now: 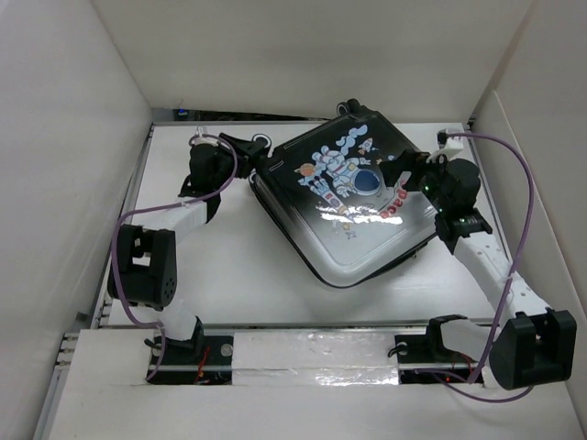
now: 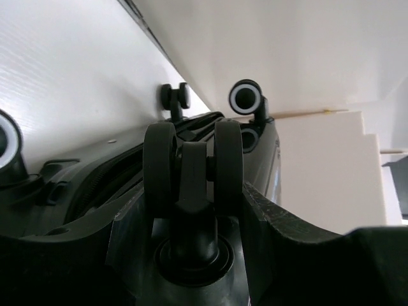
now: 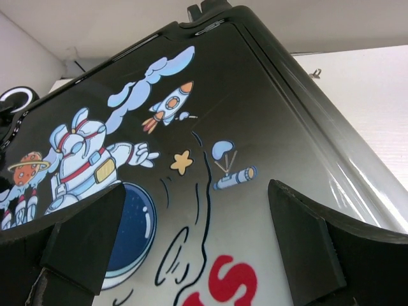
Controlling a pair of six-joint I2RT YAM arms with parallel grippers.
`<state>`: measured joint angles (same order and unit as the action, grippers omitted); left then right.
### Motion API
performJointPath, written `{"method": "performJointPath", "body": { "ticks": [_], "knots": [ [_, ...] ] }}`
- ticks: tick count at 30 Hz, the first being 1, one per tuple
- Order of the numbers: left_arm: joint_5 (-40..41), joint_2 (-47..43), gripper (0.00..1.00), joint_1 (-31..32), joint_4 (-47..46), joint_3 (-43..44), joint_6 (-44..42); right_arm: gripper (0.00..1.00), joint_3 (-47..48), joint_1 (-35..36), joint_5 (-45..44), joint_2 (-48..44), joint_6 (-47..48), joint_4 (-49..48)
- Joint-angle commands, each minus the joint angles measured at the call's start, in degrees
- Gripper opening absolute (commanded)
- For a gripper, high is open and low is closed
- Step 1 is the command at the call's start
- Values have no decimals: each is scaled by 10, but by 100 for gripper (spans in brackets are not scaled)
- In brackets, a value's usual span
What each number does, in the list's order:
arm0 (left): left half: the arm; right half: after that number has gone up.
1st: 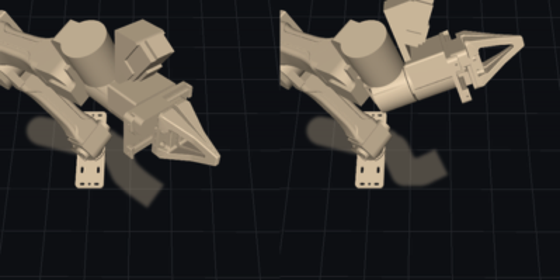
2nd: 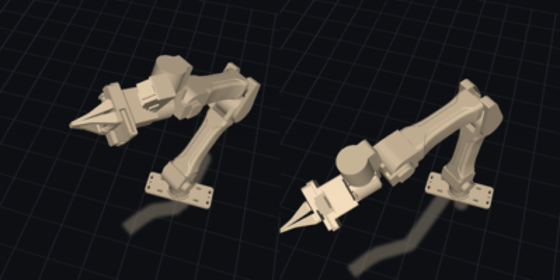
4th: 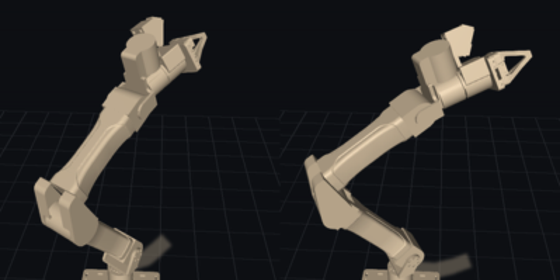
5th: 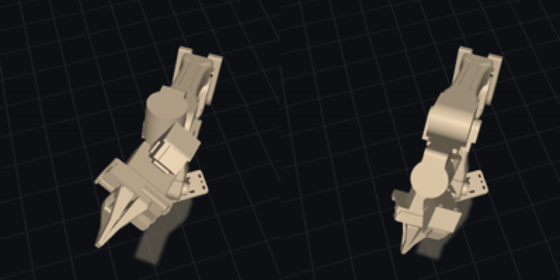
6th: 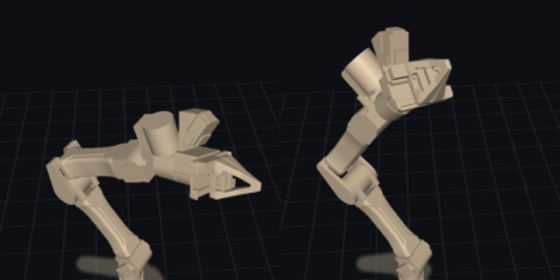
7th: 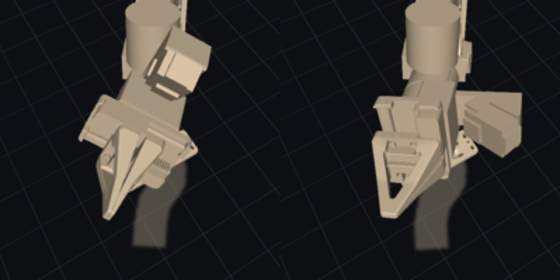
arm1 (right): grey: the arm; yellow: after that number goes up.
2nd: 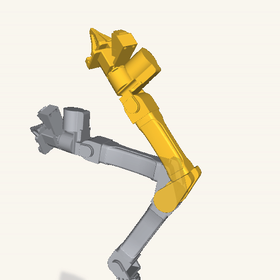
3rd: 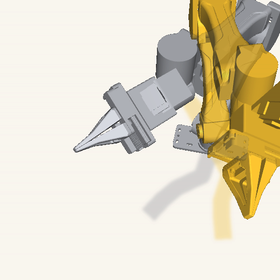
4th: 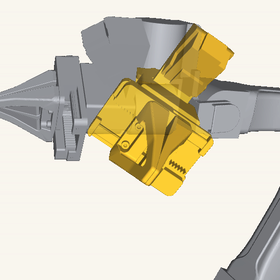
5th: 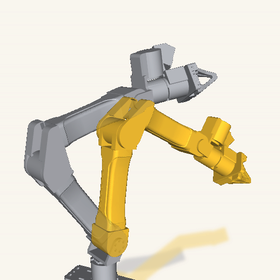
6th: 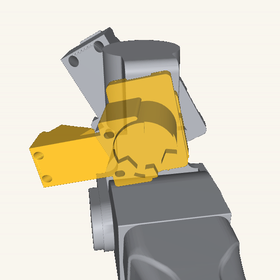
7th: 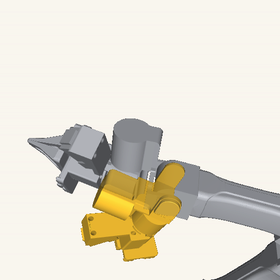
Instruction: Pack the luggage
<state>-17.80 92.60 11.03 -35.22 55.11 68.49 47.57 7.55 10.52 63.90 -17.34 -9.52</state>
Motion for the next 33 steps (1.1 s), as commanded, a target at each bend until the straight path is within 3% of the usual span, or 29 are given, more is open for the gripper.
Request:
{"method": "performJointPath", "body": {
  "ticks": [1, 9, 14, 19, 22, 24, 26, 27, 33],
  "knots": [
    [-94, -74, 0, 22, -165, 24, 53, 100, 12, 2, 0, 23, 0, 24],
    [-137, -82, 0, 22, -164, 83, 120, 100, 23, 7, 16, 54, -8, 20],
    [-166, -51, 0, 29, -274, 60, 219, 100, 25, 7, 8, 33, -7, 29],
    [-136, -54, 0, 9, -217, 26, 168, 99, 15, 28, -17, -27, -5, 85],
    [-139, -23, 0, -6, -260, 8, 190, 95, -47, 28, -61, -137, -27, 64],
    [-144, -1, 0, -6, -268, 25, 199, 92, -36, 28, -72, -169, -15, 99],
    [-143, 8, 0, -6, -264, 39, 198, 91, -14, 33, -48, -164, 14, 144],
    [-143, 13, 0, -6, -253, 52, 188, 85, 1, 39, -44, -159, 19, 178],
    [-151, 27, 0, -18, -232, 69, 181, 86, -36, 64, -79, -168, 10, 165]
  ]
}}
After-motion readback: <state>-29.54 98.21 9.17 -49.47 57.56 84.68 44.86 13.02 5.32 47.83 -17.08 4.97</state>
